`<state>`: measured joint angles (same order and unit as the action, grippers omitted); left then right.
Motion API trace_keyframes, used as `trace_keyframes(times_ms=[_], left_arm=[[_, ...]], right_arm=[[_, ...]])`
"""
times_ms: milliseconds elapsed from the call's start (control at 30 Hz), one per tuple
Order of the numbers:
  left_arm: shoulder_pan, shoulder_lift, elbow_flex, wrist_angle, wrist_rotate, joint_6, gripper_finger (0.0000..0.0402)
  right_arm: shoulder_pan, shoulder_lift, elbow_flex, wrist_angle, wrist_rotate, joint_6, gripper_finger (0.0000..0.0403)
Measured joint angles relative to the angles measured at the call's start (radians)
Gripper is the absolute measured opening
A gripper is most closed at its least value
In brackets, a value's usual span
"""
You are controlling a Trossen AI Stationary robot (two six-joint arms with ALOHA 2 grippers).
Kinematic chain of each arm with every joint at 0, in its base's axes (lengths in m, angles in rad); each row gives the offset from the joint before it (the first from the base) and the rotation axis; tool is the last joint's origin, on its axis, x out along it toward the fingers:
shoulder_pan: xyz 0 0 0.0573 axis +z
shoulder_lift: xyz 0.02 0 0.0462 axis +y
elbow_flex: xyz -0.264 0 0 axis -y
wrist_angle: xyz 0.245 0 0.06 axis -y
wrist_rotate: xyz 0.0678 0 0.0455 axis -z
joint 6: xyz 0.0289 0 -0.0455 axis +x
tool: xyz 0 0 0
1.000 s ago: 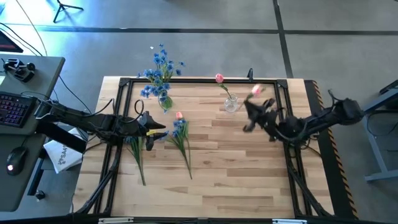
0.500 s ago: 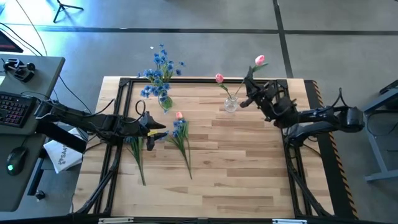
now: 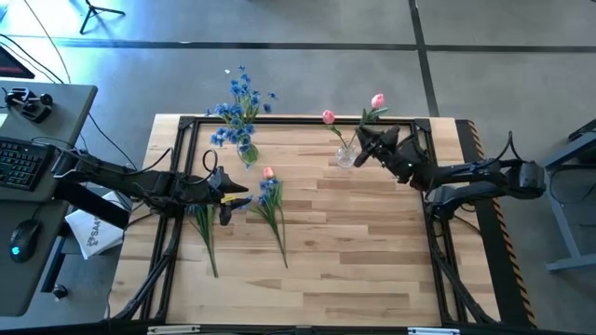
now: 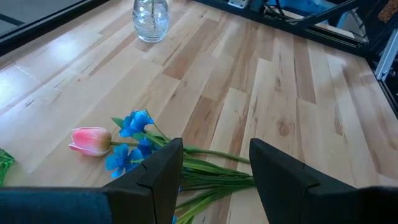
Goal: Sort flowers into vase by color
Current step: Put the top pink flower into the transparent vase, then put the bottom pink flower into the transparent vase
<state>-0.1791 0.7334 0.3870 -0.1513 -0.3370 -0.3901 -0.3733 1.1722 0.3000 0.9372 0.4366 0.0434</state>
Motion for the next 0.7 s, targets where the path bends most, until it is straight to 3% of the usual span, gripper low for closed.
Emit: trace_keyframes(times_ms=[167,367,533,700], left_arm=[[0.000,0.000,0.000,0.000,0.000,-0.001,0.0175],[0.000,0.000,0.000,0.000,0.000,-0.001,0.0175],[0.000,0.000,0.000,0.000,-0.005,-0.002,0.0175],[0.000,0.000,0.000,0.000,-0.006,-0.002,0.0175]], right_arm=[[0.000,-0.051,0.000,-0.234,-0.009,0.099,0.0139],[0.001,-0.160,0.031,-0.486,-0.072,0.125,0.0179],[0.009,-0.223,0.195,-0.917,-0.072,0.158,0.0189],[0.061,-0.217,0.398,-1.386,-0.073,0.302,0.0187]])
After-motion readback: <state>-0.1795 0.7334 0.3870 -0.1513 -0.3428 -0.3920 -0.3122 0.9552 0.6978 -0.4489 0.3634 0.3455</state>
